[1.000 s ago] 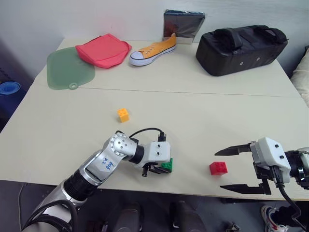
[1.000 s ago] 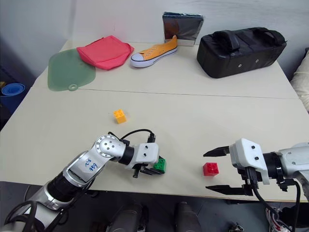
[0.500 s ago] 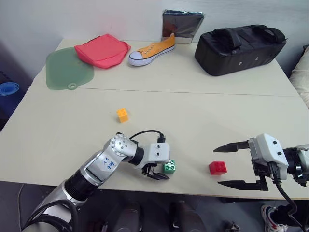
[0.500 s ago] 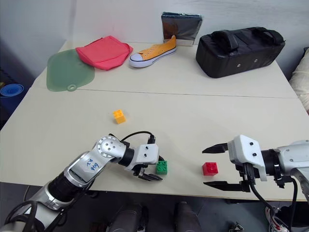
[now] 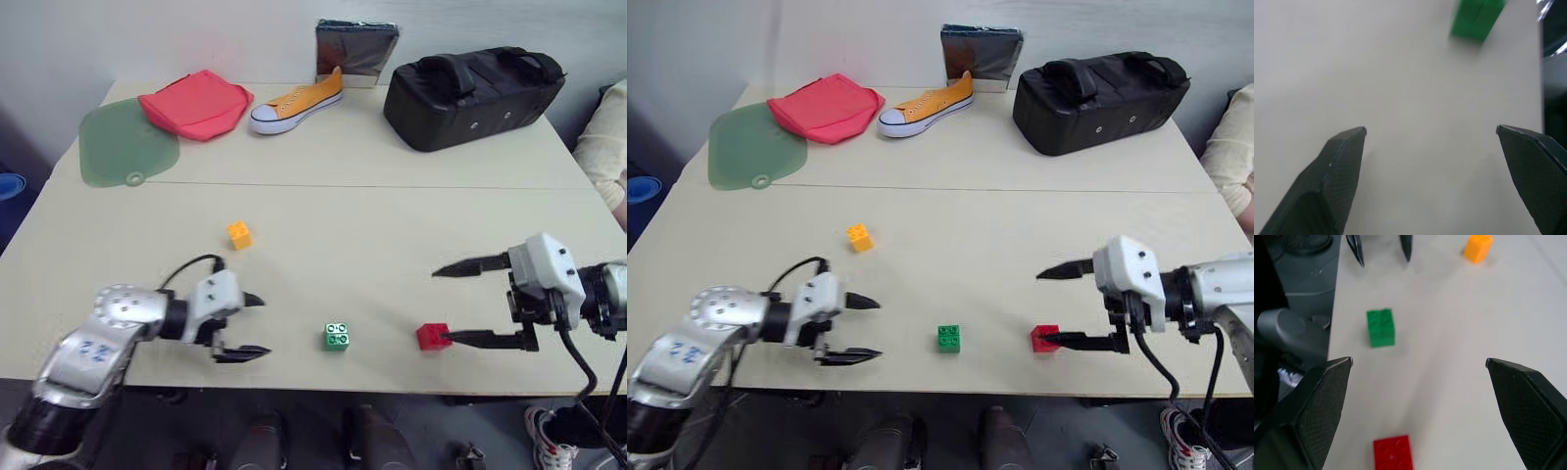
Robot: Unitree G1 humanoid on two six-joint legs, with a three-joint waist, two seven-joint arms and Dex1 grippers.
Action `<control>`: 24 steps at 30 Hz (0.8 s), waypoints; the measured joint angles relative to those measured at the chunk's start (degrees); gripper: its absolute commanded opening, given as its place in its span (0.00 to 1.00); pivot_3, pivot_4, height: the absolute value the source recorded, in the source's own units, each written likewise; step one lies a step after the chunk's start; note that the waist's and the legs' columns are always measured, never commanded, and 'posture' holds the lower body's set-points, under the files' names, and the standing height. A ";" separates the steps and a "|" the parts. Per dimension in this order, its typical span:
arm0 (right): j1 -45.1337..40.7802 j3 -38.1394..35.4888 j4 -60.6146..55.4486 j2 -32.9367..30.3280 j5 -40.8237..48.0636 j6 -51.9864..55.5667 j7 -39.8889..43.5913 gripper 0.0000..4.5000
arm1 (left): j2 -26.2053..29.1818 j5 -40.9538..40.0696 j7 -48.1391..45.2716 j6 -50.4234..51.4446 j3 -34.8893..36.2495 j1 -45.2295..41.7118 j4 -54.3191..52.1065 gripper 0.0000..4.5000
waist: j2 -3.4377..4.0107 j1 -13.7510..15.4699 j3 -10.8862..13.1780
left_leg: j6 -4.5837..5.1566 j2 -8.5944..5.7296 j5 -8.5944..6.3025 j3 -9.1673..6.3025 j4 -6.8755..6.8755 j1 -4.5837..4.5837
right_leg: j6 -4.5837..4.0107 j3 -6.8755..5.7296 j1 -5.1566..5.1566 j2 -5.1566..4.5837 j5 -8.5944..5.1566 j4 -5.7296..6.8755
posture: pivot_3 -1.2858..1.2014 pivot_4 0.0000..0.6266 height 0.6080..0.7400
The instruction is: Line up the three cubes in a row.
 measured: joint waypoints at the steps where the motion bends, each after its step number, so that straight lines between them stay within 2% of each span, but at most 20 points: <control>1: -1.66 0.78 0.52 0.26 0.40 0.74 -0.33 1.00 | 0.42 -0.33 -0.14 -0.99 3.75 2.21 1.58 1.00 | 0.00 0.01 0.00 | 0.01 0.00 0.00 -0.02 -0.01 -0.01 | -0.01 -0.02 -0.01 -0.01 0.00 -0.02 | 0.52 0.24 1.00; 6: -6.39 4.21 1.27 2.64 1.25 1.78 -1.14 1.00 | 0.19 -4.36 -0.67 -4.38 20.25 10.54 5.58 1.00 | -0.01 0.60 0.00 | -0.01 -0.02 -0.08 -0.04 -0.03 -0.08 | -0.01 -0.07 0.02 -0.11 0.00 -0.23 | 0.52 0.24 1.00; 9: -7.43 5.18 2.42 3.04 0.94 1.66 -1.07 1.00 | -0.24 -6.04 -0.48 -4.62 25.42 12.59 7.15 1.00 | -0.01 0.82 0.00 | 0.03 -0.04 -0.11 -0.05 -0.03 -0.10 | 0.00 -0.10 0.04 -0.16 0.00 -0.30 | 0.52 0.24 1.00; 12: -7.65 5.63 3.18 3.04 0.66 1.49 -0.79 1.00 | 0.28 -6.88 -0.58 -5.24 26.89 12.01 8.84 1.00 | -0.02 0.79 -0.01 | 0.03 -0.04 -0.14 -0.07 -0.05 -0.09 | 0.00 -0.13 0.07 -0.16 0.00 -0.33 | 0.52 0.24 1.00; 15: -8.41 6.13 4.40 3.28 -0.01 1.21 -0.70 1.00 | 2.76 -7.34 -1.38 -5.68 24.18 5.73 12.46 1.00 | -0.03 0.78 -0.02 | 0.02 -0.04 -0.14 -0.10 -0.07 -0.08 | 0.00 -0.17 0.06 -0.16 0.00 -0.29 | 0.52 0.24 1.00; 19: -9.94 6.96 4.13 4.28 -0.26 0.88 -1.23 1.00 | 6.17 -5.25 -1.98 -6.11 14.11 -7.99 17.54 1.00 | -0.03 0.57 -0.02 | -0.04 -0.06 -0.12 -0.08 -0.14 -0.10 | 0.01 -0.16 0.01 -0.14 0.01 -0.28 | 0.52 0.24 1.00; 24: -8.00 6.13 2.44 4.28 -0.22 1.35 -2.45 1.00 | 5.13 0.51 -2.31 -6.54 0.44 -21.79 24.11 1.00 | -0.03 0.56 -0.02 | -0.05 -0.05 -0.12 0.06 -0.03 -0.31 | 0.03 -0.17 -0.24 -0.03 0.03 0.08 | 0.52 0.24 1.00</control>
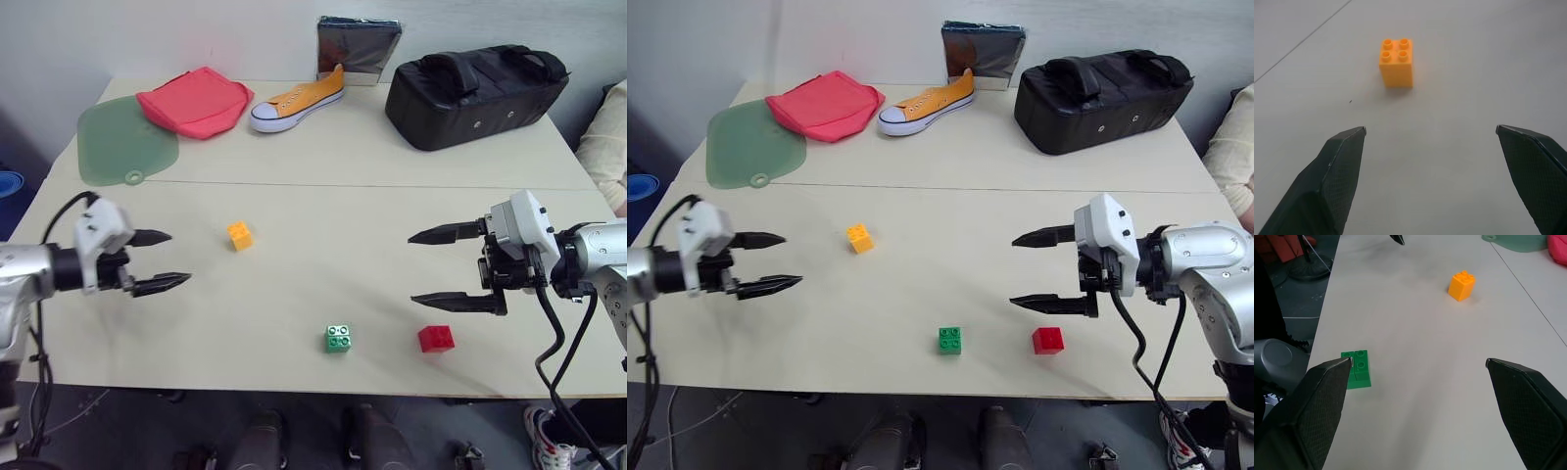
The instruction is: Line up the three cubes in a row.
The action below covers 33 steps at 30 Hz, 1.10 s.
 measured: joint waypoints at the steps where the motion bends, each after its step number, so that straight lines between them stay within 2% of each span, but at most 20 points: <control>1: 1.29 -0.37 -0.62 -0.01 -0.01 0.19 -0.58 1.00 | -2.50 3.17 1.26 -1.04 -3.89 -5.41 4.34 1.00 | 0.00 0.22 0.00 | 0.01 -0.02 0.00 0.04 0.08 0.04 | 0.01 -0.05 0.04 0.01 0.00 0.07 | 0.52 0.24 1.00; 6: 4.69 -1.36 -4.80 0.48 0.39 0.37 -3.27 1.00 | -12.31 11.23 5.63 -4.16 -13.07 -20.39 21.12 1.00 | -0.12 0.53 -0.04 | 0.15 -0.09 0.06 0.09 0.25 -0.06 | 0.16 -0.01 0.04 0.04 0.08 0.10 | 0.52 0.24 1.00; 16: 8.01 -2.33 -7.50 1.61 0.65 0.56 -6.90 1.00 | -20.37 16.88 8.32 -12.48 -17.25 -30.70 40.41 1.00 | -0.21 0.43 -0.03 | 0.12 -0.06 0.08 0.15 0.28 -0.05 | 0.17 0.00 0.00 0.05 0.09 0.11 | 0.52 0.24 1.00; 21: 8.89 -2.48 -7.56 1.61 0.79 0.55 -7.33 1.00 | -21.00 17.86 7.62 -15.96 -17.24 -33.31 45.78 0.76 | -0.22 0.36 -0.04 | 0.13 -0.06 0.07 0.15 0.25 -0.05 | 0.17 0.00 -0.02 0.05 0.09 0.08 | 0.52 0.24 1.00; 27: 9.32 -2.57 -7.56 1.61 0.81 0.45 -7.60 1.00 | -20.99 17.88 2.30 -16.48 -17.27 -33.29 46.11 0.35 | -0.22 0.38 -0.04 | 0.12 -0.06 0.08 0.15 0.26 -0.05 | 0.17 -0.01 0.00 0.04 0.09 0.10 | 0.52 0.24 1.00; 33: 9.15 -2.55 -7.53 1.61 0.77 0.23 -7.21 1.00 | -20.21 17.97 0.12 -16.68 -17.17 -32.19 44.41 0.34 | -0.22 0.24 -0.04 | 0.12 -0.06 0.08 0.15 0.25 -0.04 | 0.17 0.01 0.00 0.05 0.09 0.10 | 0.52 0.24 1.00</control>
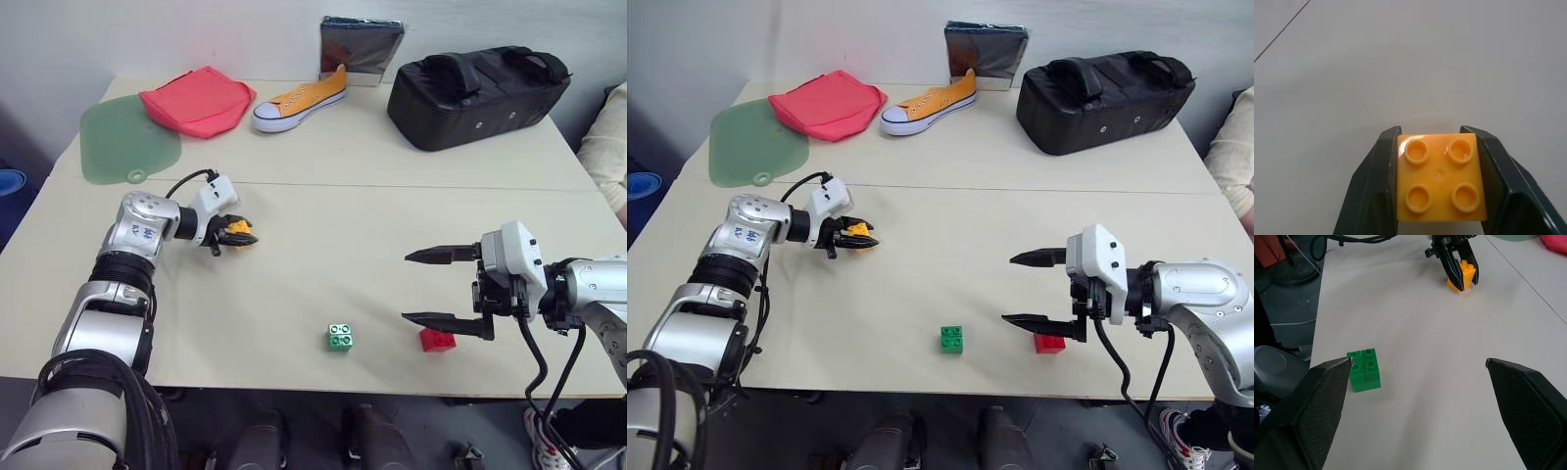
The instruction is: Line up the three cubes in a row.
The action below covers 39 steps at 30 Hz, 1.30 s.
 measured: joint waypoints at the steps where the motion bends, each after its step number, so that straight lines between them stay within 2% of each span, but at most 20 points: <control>1: -0.19 0.12 0.07 0.00 0.00 -0.01 0.14 1.00 | 0.58 -0.58 -1.61 -0.22 0.27 1.40 -2.40 0.34 | 0.00 -0.07 0.00 | 0.00 0.00 0.00 0.00 -0.01 0.00 | 0.00 0.01 -0.01 0.00 0.00 0.00 | 0.52 0.24 1.00; 4: -0.53 0.15 0.38 -0.18 0.00 -0.03 0.72 1.00 | 2.46 -5.71 -9.20 0.12 1.37 7.79 -14.22 0.34 | 0.00 -0.11 0.00 | -0.02 0.03 0.01 -0.03 -0.02 -0.01 | 0.00 0.02 -0.01 -0.02 0.00 -0.01 | 0.52 0.24 1.00; 7: 0.96 0.24 0.10 -2.07 -0.06 -0.23 3.40 1.00 | 8.37 -10.56 -16.41 2.84 1.75 17.81 -32.77 0.34 | 0.01 -0.30 0.00 | -0.05 0.06 -0.01 -0.05 -0.06 0.02 | -0.01 0.09 0.01 -0.02 -0.01 -0.06 | 0.52 0.24 1.00; 10: 3.66 0.35 -0.35 -3.51 -0.55 -1.43 6.08 1.00 | 13.77 -11.86 -17.73 5.56 2.34 27.62 -46.69 0.34 | 0.02 -0.18 -0.01 | -0.04 0.07 -0.01 -0.06 -0.08 0.13 | -0.02 0.12 0.14 -0.06 -0.01 -0.09 | 0.52 0.24 1.00; 14: 4.91 0.36 -0.87 -4.12 -1.34 -3.17 7.87 1.00 | 15.68 -12.86 -15.75 7.06 2.81 36.85 -57.31 0.34 | 0.01 0.15 -0.01 | 0.06 0.04 -0.05 -0.12 -0.08 0.21 | -0.03 0.09 0.26 -0.15 -0.01 -0.30 | 0.52 0.24 1.00; 23: 3.53 1.63 -0.79 -4.26 -2.40 -4.10 9.72 1.00 | 13.88 -11.57 -7.39 7.98 2.10 39.28 -61.09 0.34 | 0.02 -0.08 -0.01 | 0.05 0.05 -0.05 -0.13 -0.11 0.22 | -0.03 0.06 0.26 -0.10 -0.01 -0.35 | 0.52 0.24 1.00; 39: 4.31 2.00 -0.38 -4.26 -3.05 -4.34 9.56 1.00 | 13.79 -12.04 -7.37 7.84 -0.03 39.30 -61.05 0.34 | 0.02 -0.04 -0.01 | 0.05 0.05 -0.05 -0.13 -0.11 0.21 | -0.03 0.07 0.25 -0.11 -0.01 -0.38 | 0.52 0.24 1.00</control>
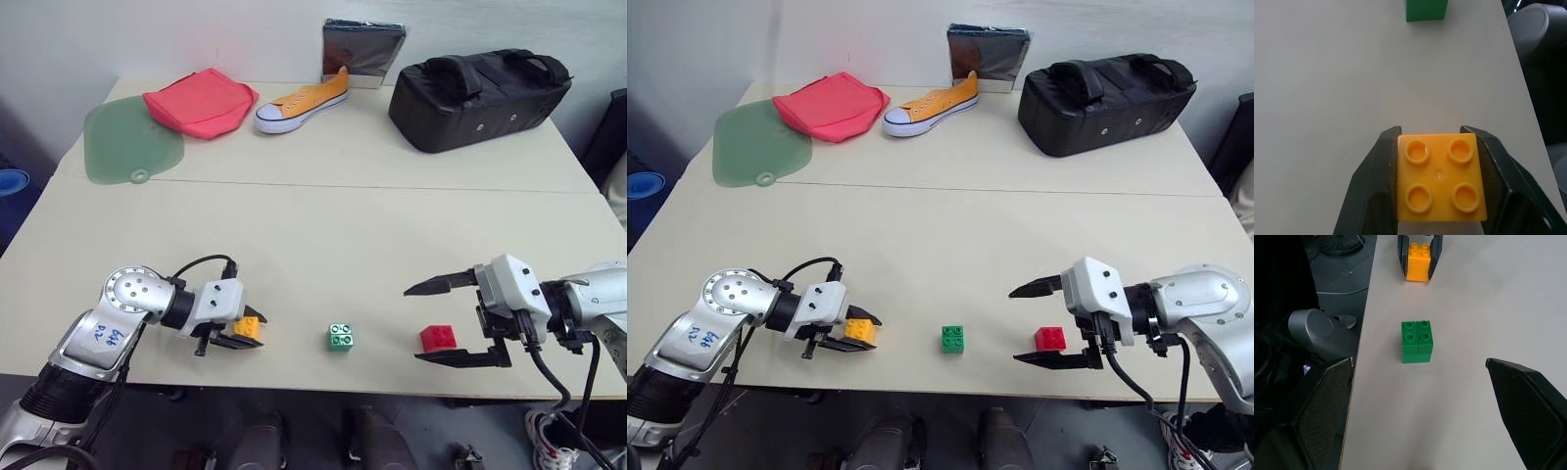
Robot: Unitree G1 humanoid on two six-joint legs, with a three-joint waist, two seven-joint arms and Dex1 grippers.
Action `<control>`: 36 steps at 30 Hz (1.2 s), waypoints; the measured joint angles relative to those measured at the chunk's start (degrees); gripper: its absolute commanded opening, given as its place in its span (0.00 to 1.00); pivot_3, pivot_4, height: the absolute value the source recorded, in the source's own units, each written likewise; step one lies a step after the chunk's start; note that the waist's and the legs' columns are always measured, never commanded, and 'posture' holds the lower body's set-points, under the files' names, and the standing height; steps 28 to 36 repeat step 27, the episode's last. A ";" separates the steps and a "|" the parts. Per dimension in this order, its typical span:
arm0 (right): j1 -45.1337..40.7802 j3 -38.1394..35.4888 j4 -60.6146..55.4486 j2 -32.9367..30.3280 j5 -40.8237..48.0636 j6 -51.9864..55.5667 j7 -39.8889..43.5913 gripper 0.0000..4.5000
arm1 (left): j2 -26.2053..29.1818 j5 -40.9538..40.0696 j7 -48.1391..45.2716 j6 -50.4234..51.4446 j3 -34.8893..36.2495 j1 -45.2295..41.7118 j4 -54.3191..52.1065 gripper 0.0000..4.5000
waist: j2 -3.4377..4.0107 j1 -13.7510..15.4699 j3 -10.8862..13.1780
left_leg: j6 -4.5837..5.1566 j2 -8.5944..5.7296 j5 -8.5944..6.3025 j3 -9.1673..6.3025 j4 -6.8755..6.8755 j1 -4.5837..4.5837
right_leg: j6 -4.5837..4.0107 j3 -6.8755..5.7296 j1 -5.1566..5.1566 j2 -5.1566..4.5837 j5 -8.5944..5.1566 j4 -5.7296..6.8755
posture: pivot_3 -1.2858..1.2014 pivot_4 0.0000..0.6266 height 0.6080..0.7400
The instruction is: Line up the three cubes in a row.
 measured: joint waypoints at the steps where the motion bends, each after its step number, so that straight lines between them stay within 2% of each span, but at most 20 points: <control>1: 0.22 0.00 0.00 0.00 -0.16 -0.35 0.05 1.00 | 0.00 0.17 0.17 -0.08 -0.11 0.00 0.02 0.34 | 0.00 0.00 0.00 | 0.00 0.00 0.00 0.00 0.00 0.00 | 0.00 0.00 0.00 0.00 0.00 0.00 | 0.52 0.24 1.00; 3: 0.30 0.00 0.00 0.00 -0.46 -0.71 0.12 1.00 | 0.00 0.22 0.25 -0.10 -0.14 0.00 0.03 0.50 | 0.00 0.00 0.00 | 0.00 0.00 0.00 0.00 0.00 0.00 | 0.00 0.00 0.00 0.00 0.00 0.00 | 0.52 0.24 1.00; 10: 1.79 -0.66 0.08 -0.01 -0.75 -1.13 0.23 1.00 | 0.01 -1.69 -0.21 0.18 0.65 0.32 0.08 0.95 | 0.00 0.00 0.00 | 0.00 0.00 0.00 -0.01 -0.02 0.00 | 0.00 -0.01 0.00 0.00 0.00 -0.02 | 0.52 0.24 1.00; 11: 2.23 -0.94 0.15 -0.01 -0.78 -1.19 0.25 1.00 | 0.06 -2.20 -0.25 0.34 1.05 0.48 0.08 0.98 | 0.00 0.00 0.00 | 0.00 0.00 0.00 -0.01 -0.02 0.00 | 0.00 -0.01 0.00 0.00 0.00 -0.02 | 0.52 0.24 1.00; 13: 2.57 -1.62 0.65 -0.01 -1.13 -1.46 0.28 1.00 | 0.39 -3.07 -0.35 0.61 2.49 0.78 0.09 0.98 | 0.00 0.00 0.00 | 0.00 0.00 0.00 -0.01 -0.02 0.01 | 0.00 0.00 0.02 -0.01 0.00 -0.02 | 0.52 0.24 1.00; 14: 5.68 -4.46 0.96 -0.05 -1.20 -2.29 0.66 1.00 | 1.19 -6.69 -1.05 3.03 4.95 2.22 -0.99 0.98 | 0.00 0.00 0.00 | -0.01 0.02 0.00 -0.03 -0.06 -0.04 | 0.00 -0.04 0.00 0.01 0.00 -0.06 | 0.52 0.24 1.00; 15: 10.99 -9.34 3.36 -0.38 -1.60 -3.15 1.91 1.00 | 4.49 -10.28 -2.56 5.94 9.46 4.53 -1.98 0.98 | -0.01 0.01 0.00 | -0.03 0.04 -0.01 -0.06 -0.12 -0.06 | -0.02 -0.09 0.01 0.02 -0.01 -0.13 | 0.52 0.24 1.00; 19: 19.58 -20.15 9.45 -0.45 -3.10 -6.09 5.65 1.00 | 10.24 -15.64 -4.75 9.71 19.43 5.41 -1.32 0.98 | 0.02 0.10 -0.02 | 0.03 0.02 -0.04 -0.06 -0.12 0.30 | -0.01 -0.12 0.51 -0.01 -0.01 -0.33 | 0.52 0.24 1.00; 22: 24.77 -25.67 13.43 -0.45 -3.66 -8.13 8.93 1.00 | 13.33 -15.73 -6.97 8.86 20.99 6.83 2.64 0.98 | 0.03 -0.08 -0.01 | 0.37 0.02 -0.31 -0.02 -0.74 1.17 | -0.04 -0.07 1.21 -0.04 -0.02 -0.72 | 0.52 0.24 1.00; 25: 28.02 -29.63 16.57 -0.45 -3.77 -9.35 11.60 1.00 | 15.45 -15.23 -7.98 7.58 22.98 7.17 5.97 0.98 | 0.03 -0.21 -0.01 | 0.26 0.04 -0.28 -0.05 -1.03 1.32 | -0.12 -0.09 1.24 -0.05 -0.06 -0.80 | 0.52 0.24 1.00; 36: 29.01 -30.96 17.39 -0.45 -3.87 -9.76 12.09 1.00 | 16.38 -15.23 -8.09 7.29 24.14 7.16 6.86 0.98 | 0.06 -0.39 -0.01 | 0.21 0.04 -0.28 -0.04 -1.09 1.31 | -0.17 -0.09 1.16 -0.05 -0.09 -0.78 | 0.52 0.24 1.00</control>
